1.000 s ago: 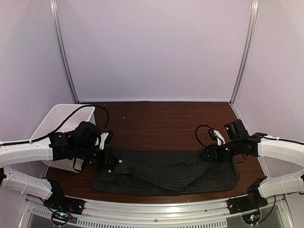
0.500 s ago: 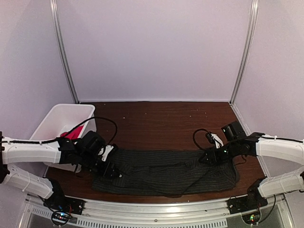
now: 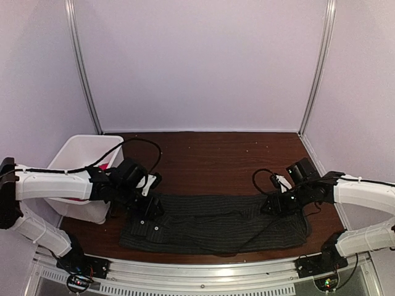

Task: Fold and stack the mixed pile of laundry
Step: Fold the 1/3-folded shirt at the center of the board.

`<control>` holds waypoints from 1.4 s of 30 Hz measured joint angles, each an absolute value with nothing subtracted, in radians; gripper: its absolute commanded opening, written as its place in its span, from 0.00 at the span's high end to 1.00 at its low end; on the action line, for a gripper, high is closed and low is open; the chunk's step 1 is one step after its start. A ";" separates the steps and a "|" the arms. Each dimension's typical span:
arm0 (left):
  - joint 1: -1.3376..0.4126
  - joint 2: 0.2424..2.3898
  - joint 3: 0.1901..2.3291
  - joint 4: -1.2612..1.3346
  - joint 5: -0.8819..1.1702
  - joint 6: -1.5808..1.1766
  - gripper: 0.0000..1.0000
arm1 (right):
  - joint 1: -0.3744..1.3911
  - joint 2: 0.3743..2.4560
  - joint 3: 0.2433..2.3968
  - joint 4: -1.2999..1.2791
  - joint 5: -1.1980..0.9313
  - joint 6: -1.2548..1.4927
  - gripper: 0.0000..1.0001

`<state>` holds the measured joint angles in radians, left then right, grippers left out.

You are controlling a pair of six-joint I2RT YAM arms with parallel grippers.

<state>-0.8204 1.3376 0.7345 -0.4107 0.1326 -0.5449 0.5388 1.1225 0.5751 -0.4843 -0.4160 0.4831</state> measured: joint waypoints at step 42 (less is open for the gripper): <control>-0.740 1.134 0.622 -0.268 0.021 -0.501 1.00 | 0.539 1.030 0.612 -0.481 -0.317 0.501 0.35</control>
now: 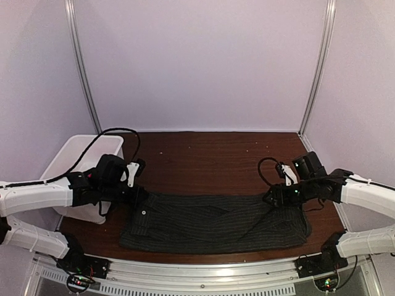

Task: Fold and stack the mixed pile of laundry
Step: Fold the 1/3-folded shirt at the center of the board.

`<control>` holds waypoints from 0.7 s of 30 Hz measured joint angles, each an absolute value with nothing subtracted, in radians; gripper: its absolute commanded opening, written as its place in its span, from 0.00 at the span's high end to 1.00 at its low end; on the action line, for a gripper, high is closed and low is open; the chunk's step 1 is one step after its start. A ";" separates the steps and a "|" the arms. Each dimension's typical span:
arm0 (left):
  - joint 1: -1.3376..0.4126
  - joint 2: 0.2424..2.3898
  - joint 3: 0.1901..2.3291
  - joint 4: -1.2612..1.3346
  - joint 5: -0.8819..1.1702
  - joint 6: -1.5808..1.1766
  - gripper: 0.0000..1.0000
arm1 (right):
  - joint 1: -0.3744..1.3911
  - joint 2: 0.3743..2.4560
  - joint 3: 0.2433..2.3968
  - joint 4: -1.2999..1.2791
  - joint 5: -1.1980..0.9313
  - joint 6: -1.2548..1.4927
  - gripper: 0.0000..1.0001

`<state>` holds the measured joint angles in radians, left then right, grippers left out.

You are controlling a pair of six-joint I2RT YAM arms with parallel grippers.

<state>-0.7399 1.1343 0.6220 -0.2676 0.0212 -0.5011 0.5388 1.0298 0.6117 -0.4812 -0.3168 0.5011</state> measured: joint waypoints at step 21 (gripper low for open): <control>-0.742 1.225 0.724 -0.333 0.010 -0.432 0.48 | 0.607 1.068 0.644 -0.355 -0.377 0.497 0.41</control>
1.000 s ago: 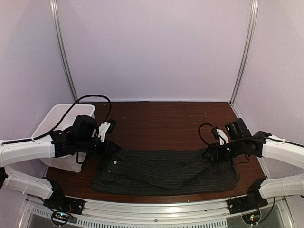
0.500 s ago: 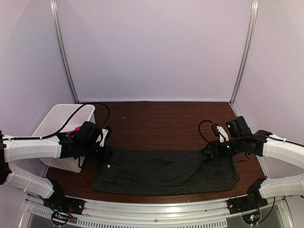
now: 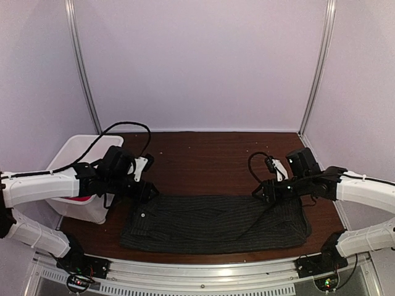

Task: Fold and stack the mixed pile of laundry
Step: Fold the 1/3-folded shirt at the center of the board.

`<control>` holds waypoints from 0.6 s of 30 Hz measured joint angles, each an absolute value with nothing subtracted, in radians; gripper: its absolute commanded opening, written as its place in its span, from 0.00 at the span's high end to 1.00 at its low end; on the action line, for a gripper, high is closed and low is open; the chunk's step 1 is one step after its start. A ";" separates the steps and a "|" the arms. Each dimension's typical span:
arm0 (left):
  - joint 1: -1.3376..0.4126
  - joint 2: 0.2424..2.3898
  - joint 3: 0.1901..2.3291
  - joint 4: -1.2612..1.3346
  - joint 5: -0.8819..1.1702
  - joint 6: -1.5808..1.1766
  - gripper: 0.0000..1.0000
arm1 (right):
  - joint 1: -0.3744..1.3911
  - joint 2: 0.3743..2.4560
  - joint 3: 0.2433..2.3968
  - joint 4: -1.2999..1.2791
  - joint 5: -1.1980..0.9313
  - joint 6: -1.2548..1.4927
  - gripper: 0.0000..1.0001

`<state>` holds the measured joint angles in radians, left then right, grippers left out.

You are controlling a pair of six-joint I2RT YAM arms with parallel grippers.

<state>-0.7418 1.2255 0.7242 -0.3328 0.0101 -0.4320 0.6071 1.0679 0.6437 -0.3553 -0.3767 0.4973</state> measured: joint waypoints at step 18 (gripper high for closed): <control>-0.959 1.854 1.172 -0.201 0.334 0.076 0.54 | 0.597 1.119 0.591 -0.436 -0.227 0.552 0.42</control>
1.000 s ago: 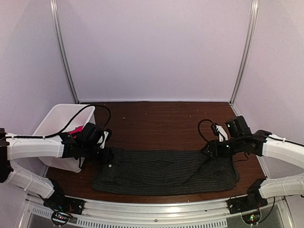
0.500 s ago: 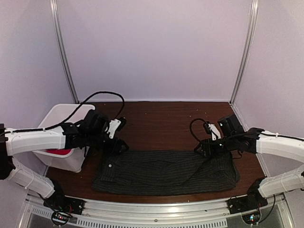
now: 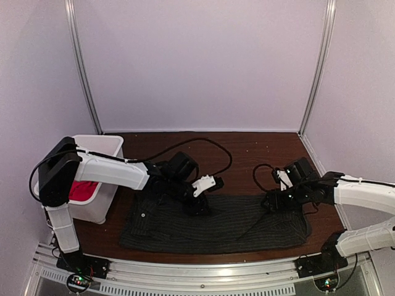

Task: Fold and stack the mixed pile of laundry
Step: Fold the 1/3-folded shirt at the center of the board.

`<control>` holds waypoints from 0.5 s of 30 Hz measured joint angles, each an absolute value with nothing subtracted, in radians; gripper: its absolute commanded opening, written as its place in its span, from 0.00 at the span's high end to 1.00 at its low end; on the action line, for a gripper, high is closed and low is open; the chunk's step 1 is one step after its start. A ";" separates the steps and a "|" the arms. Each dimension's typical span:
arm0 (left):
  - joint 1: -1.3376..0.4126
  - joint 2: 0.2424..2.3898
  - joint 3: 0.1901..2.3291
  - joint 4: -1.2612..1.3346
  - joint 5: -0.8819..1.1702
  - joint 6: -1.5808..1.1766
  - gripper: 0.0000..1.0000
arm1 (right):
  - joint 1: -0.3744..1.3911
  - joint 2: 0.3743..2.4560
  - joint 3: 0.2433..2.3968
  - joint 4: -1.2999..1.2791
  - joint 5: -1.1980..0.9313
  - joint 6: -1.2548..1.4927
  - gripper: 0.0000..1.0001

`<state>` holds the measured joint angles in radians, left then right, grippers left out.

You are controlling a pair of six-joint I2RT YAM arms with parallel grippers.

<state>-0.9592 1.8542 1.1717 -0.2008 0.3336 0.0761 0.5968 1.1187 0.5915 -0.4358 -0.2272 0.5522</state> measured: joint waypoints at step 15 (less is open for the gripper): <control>-0.989 1.971 1.238 -0.178 0.313 0.191 0.59 | 0.587 1.097 0.561 -0.460 -0.217 0.572 0.44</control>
